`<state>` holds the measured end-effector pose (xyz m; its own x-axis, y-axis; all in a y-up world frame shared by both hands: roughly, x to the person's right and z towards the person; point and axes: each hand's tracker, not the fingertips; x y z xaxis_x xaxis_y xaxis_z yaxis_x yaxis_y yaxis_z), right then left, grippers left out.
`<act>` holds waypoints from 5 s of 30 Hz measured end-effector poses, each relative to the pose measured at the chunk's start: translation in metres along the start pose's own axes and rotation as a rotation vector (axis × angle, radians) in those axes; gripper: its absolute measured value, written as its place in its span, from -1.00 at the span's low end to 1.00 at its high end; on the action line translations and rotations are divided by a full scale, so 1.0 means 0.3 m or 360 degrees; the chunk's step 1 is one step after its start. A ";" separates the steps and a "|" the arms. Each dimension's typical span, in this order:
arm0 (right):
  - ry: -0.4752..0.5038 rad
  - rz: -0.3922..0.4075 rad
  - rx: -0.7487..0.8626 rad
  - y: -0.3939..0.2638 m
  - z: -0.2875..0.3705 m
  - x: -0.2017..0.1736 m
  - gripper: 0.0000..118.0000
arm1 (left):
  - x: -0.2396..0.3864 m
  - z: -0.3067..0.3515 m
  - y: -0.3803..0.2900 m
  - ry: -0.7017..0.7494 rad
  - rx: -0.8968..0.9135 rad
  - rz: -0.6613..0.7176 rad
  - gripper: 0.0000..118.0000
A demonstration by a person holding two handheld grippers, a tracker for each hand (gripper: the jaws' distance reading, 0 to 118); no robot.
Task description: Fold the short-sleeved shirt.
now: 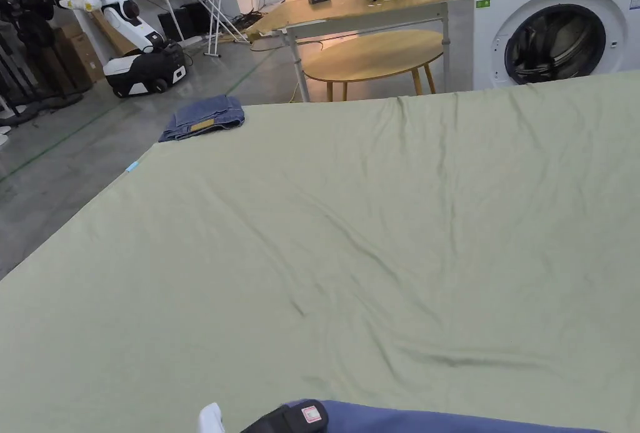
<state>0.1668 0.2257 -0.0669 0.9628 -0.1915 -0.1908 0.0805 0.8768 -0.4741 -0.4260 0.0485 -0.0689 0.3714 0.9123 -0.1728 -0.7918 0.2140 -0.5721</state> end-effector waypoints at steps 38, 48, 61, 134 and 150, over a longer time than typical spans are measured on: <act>-0.0043 -0.0259 -0.0070 -0.097 0.033 0.092 -1.00 | 0.471 -0.454 -0.268 0.0144 -0.0407 -0.0875 -1.00; -0.0009 -0.0185 -0.0135 -0.101 0.003 0.049 -1.00 | 0.484 -0.376 -0.261 0.0085 -0.0365 -0.0937 0.17; 0.0018 -0.0206 -0.0183 -0.112 -0.006 0.053 -1.00 | 0.122 -0.244 -0.058 -0.0148 -0.0255 -0.0021 -0.05; 0.0265 -0.0088 -0.0757 -0.186 -0.392 -0.127 -1.00 | 0.365 -0.353 -0.193 -0.0090 -0.0443 -0.0449 -0.67; 0.0283 -0.0094 -0.0758 -0.120 -0.356 -0.119 -1.00 | 0.201 0.361 0.669 0.0845 0.0258 -0.0450 -0.28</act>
<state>0.1018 0.1537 -0.1349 0.8979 -0.3434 -0.2754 -0.0328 0.5717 -0.8198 -0.6151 0.1843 -0.1072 0.7347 0.5236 -0.4313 -0.6759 0.5102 -0.5319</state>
